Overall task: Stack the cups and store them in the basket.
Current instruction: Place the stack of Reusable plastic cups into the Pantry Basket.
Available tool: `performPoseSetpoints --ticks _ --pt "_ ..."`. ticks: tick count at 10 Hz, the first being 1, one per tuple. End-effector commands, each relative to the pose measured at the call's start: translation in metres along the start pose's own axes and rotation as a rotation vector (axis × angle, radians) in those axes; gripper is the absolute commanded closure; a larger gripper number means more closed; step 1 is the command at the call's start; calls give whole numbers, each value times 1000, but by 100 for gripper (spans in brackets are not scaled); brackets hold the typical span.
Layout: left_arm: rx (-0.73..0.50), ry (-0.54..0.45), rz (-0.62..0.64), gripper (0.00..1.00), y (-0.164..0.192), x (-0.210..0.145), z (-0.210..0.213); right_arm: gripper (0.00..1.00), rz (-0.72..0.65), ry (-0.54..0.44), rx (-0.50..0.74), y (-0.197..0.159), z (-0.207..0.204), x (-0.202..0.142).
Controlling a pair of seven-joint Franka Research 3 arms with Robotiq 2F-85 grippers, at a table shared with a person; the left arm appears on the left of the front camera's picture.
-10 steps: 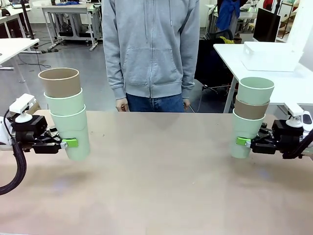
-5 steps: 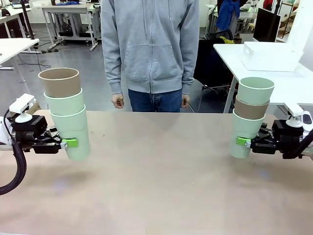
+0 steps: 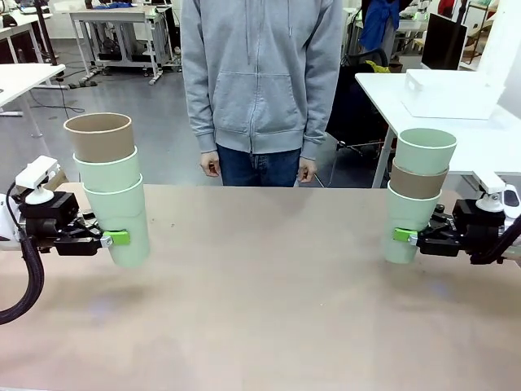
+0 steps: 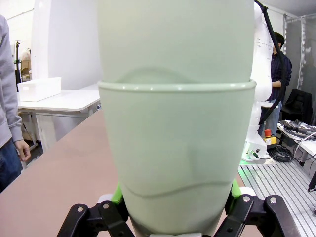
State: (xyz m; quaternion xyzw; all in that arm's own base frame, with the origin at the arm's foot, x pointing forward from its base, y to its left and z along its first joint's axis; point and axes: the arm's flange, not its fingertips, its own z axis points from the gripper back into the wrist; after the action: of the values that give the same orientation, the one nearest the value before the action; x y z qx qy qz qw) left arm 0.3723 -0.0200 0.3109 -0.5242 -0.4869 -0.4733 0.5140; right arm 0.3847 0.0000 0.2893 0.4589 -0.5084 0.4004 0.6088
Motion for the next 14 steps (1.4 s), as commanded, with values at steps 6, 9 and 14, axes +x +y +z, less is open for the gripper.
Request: performPoseSetpoints --ticks 6,9,14 --pt "-4 -9 -7 15 -1 3 -1 14 14 -4 -2 0 -1 4" --pt "-4 -9 -7 15 -1 3 -1 14 14 -4 -2 0 -1 4" --pt "-4 -9 -7 15 -1 3 -1 14 14 -4 -2 0 -1 4"
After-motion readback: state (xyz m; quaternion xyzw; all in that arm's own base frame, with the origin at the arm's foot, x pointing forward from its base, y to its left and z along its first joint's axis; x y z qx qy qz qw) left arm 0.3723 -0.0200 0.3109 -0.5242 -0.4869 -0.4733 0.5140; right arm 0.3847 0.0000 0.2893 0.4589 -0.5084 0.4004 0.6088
